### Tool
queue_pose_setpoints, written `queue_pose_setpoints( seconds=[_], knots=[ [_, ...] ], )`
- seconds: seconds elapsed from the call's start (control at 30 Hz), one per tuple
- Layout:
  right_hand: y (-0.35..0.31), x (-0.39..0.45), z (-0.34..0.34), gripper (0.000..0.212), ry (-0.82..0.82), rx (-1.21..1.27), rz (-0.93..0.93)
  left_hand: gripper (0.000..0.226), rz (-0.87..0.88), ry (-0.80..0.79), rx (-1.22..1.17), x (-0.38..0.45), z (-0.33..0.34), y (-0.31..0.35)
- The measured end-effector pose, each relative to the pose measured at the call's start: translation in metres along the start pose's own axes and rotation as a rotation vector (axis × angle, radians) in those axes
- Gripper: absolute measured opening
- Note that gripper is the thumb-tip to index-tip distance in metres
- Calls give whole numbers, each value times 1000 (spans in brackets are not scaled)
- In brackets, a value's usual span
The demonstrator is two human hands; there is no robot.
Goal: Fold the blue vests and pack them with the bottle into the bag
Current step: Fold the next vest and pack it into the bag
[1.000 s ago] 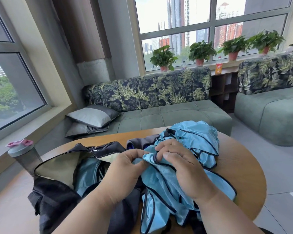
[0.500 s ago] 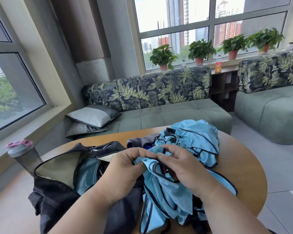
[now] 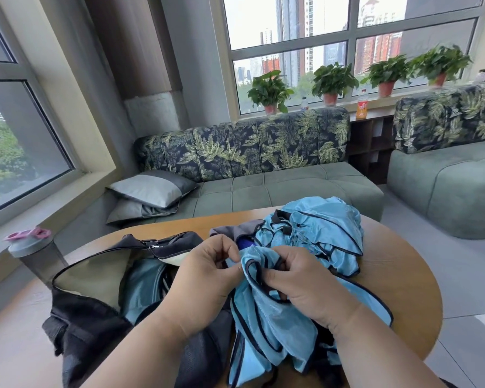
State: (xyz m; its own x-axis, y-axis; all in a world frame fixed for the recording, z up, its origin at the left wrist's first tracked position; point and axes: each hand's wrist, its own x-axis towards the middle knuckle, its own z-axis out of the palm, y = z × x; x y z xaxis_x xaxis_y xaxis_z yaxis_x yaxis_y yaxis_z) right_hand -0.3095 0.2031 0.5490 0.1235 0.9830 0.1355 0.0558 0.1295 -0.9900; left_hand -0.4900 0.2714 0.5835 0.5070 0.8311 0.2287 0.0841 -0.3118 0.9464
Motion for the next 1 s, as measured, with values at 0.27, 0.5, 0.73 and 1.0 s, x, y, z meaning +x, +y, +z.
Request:
queue_pose_setpoints(
  seconds=[0.27, 0.5, 0.73, 1.0],
  knots=[
    [-1, 2, -4, 13, 248, -120, -72, 41, -48, -113, -26, -4, 5, 3],
    [-2, 1, -1, 15, 167, -28, -73, 18, -66, 117, -20, -3, 9, 4],
    [-33, -3, 2, 17, 294, 8, -129, 22, 40, 90, -125, 5, -3, 27],
    [-120, -15, 18, 26, 300, -115, -300, 4, 178, 88, -221, 0, -33, 89]
  ],
)
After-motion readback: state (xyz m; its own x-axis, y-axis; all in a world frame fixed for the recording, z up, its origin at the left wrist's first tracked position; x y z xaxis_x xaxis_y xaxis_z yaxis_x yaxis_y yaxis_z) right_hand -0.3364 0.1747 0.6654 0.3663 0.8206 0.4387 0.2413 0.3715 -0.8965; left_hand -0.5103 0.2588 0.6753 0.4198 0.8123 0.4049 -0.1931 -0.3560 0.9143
